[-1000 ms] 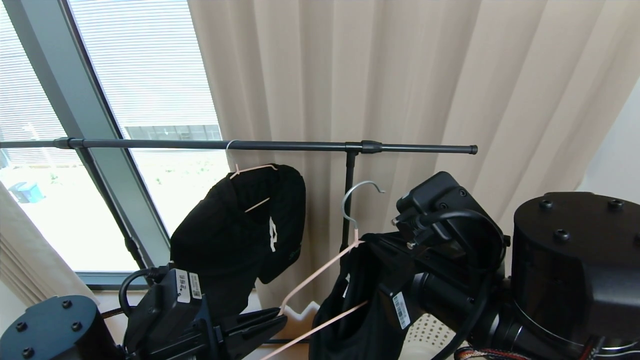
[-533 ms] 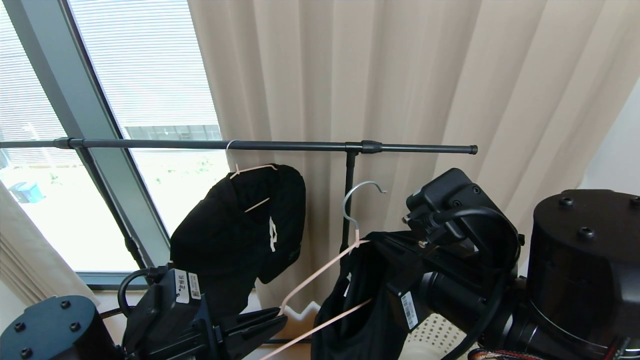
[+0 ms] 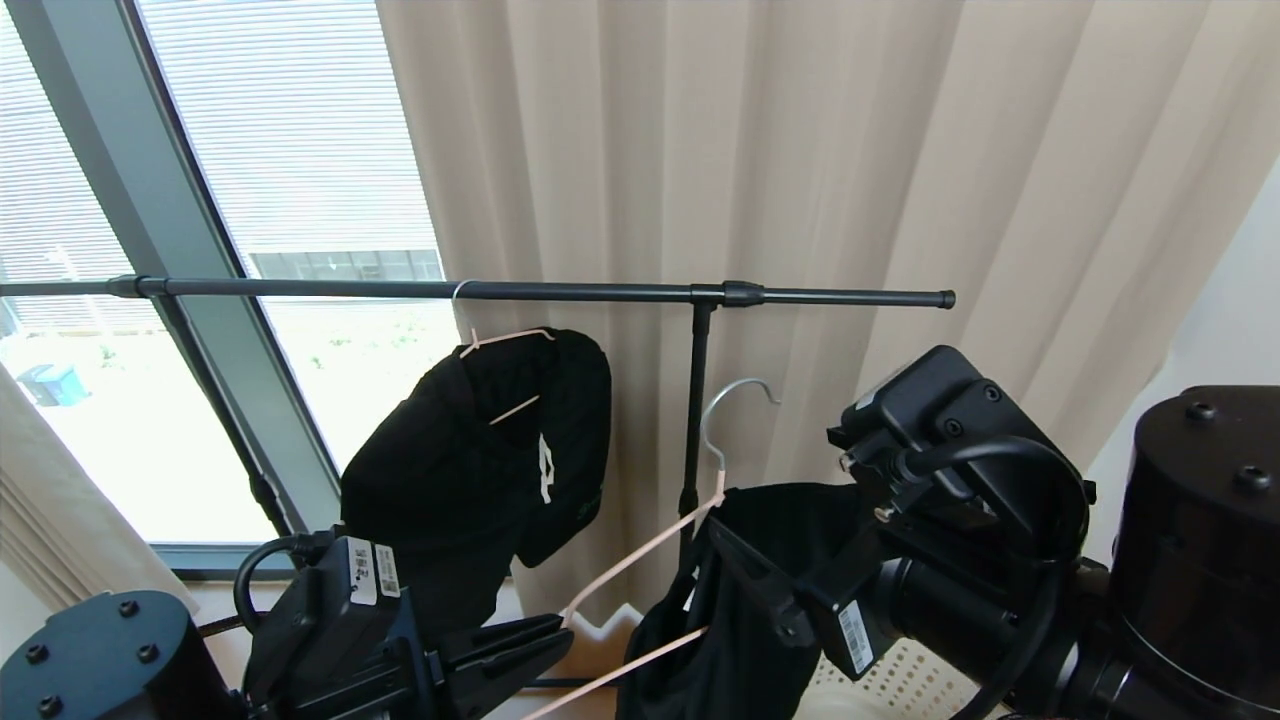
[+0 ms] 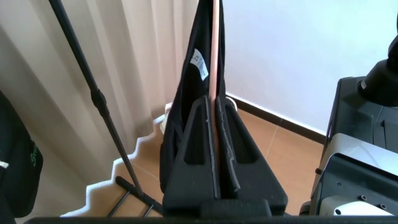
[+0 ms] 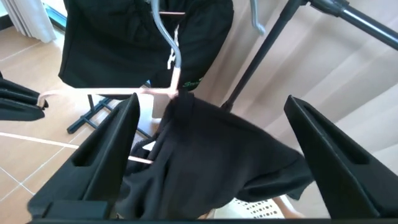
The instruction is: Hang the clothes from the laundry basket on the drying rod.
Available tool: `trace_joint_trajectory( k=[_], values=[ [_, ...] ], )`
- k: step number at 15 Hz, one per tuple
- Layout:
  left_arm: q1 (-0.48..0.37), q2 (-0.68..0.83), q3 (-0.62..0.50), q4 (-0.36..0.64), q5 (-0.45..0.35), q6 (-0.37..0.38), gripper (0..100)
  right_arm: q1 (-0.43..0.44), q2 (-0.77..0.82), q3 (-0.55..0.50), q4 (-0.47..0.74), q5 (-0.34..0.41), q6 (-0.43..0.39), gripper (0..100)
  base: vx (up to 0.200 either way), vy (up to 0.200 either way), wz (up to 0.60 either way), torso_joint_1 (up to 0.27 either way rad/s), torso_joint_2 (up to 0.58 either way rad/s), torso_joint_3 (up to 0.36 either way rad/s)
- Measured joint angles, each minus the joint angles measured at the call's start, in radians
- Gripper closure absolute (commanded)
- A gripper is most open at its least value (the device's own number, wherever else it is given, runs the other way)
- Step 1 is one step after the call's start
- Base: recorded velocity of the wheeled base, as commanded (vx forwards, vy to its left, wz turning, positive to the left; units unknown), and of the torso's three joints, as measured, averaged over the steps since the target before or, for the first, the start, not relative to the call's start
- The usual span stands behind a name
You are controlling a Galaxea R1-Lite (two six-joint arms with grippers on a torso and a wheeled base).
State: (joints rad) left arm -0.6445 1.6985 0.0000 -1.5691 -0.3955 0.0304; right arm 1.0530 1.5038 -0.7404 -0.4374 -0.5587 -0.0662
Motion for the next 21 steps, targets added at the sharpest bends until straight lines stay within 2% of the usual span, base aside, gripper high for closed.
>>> trace_joint_trajectory(
  k=[3, 5, 6, 8, 9, 10, 12, 14, 17, 18, 19, 21],
  values=[
    [0.000, -0.008, 0.000, 0.000, 0.000, -0.001, 100, -0.021, -0.026, 0.021, 0.001, 0.002, -0.047, 0, 0.000, 0.000, 0.00, 0.000, 0.00, 0.000],
    [0.001, -0.016, 0.000, 0.000, -0.001, -0.001, 100, -0.058, -0.061, 0.050, 0.008, 0.035, -0.161, 0, 0.000, 0.000, 0.00, 0.000, 0.00, 0.000],
    [0.002, -0.020, 0.000, 0.000, -0.001, -0.001, 100, -0.107, -0.086, 0.070, 0.010, 0.123, -0.229, 0, 0.000, 0.000, 0.00, 0.000, 0.00, 0.000],
    [0.002, -0.023, 0.000, 0.000, -0.002, -0.001, 100, -0.209, -0.121, 0.097, 0.021, 0.283, -0.309, 0, 0.000, 0.000, 0.00, 0.000, 0.00, 0.000],
    [0.002, -0.024, 0.000, 0.000, -0.003, -0.001, 100, -0.256, -0.132, 0.100, 0.049, 0.360, -0.333, 0, 0.000, 0.000, 0.00, 0.000, 0.00, 0.000],
    [0.002, -0.025, 0.000, -0.001, -0.003, 0.000, 100, -0.319, -0.140, 0.091, 0.092, 0.469, -0.357, 0, 0.000, 0.000, 0.00, 0.000, 0.00, 0.000],
    [0.002, -0.026, 0.000, 0.000, -0.003, 0.001, 100, -0.489, -0.143, 0.044, 0.207, 0.809, -0.442, 0, 0.000, 0.000, 0.00, 0.000, 0.00, 0.000],
    [-0.002, -0.026, 0.000, 0.000, -0.006, 0.003, 100, -0.683, -0.105, -0.041, 0.340, 1.087, -0.614, 0, 0.000, 0.000, 0.00, 0.000, 0.00, 0.000],
    [-0.013, -0.026, 0.000, -0.001, -0.006, 0.006, 100, -0.873, 0.034, -0.212, 0.609, 1.417, -0.949, 0, 0.000, 0.000, 0.00, 0.000, 0.00, 0.000],
    [-0.019, -0.027, 0.000, -0.001, -0.007, 0.008, 100, -0.908, 0.077, -0.265, 0.719, 1.493, -1.021, 0, 0.000, 0.000, 0.00, 0.000, 0.00, 0.000],
    [-0.024, -0.027, 0.000, -0.001, -0.006, 0.010, 100, -0.929, 0.113, -0.313, 0.793, 1.538, -1.067, 0, 0.000, 0.000, 0.00, 0.000, 0.00, 0.000],
    [-0.031, -0.028, 0.000, -0.001, -0.007, 0.012, 100, -0.926, 0.173, -0.364, 0.833, 1.555, -1.098, 0, 0.000, 0.000, 0.00, 0.000, 0.00, 0.000]
  ],
)
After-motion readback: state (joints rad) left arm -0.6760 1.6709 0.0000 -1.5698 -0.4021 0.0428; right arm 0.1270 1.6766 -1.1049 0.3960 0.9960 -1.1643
